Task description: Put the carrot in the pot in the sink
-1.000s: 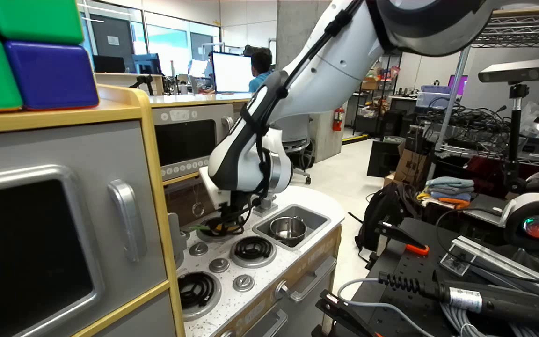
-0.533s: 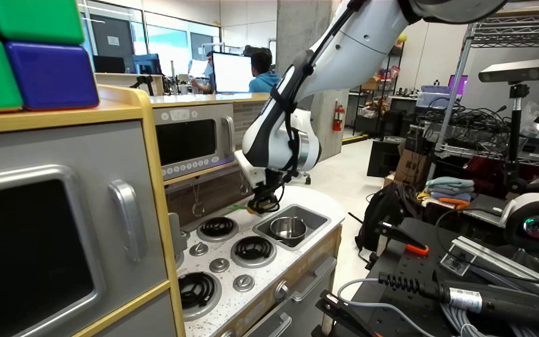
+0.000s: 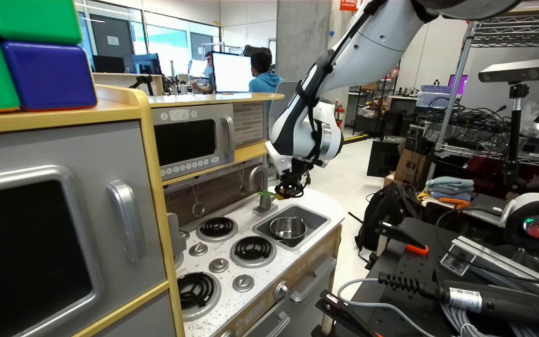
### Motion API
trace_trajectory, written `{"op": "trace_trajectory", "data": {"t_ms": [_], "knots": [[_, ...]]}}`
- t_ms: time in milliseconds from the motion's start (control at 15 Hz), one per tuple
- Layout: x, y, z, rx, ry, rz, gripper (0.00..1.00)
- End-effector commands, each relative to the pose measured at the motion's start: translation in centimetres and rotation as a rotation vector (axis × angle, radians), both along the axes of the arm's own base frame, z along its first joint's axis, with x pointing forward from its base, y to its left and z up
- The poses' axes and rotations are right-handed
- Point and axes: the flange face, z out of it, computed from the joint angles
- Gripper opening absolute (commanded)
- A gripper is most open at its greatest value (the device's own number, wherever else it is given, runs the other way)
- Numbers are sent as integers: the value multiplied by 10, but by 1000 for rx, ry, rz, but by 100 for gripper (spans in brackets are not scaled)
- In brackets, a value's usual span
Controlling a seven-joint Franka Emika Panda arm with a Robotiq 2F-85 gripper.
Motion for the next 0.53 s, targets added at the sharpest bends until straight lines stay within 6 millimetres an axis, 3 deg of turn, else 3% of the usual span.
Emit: {"op": "trace_trajectory", "data": {"t_ms": [0, 267, 467], "knots": [[-3, 4, 10, 47, 14, -6, 43], [-4, 18, 15, 95, 38, 22, 73], [-8, 33, 37, 139, 65, 71, 94]]}}
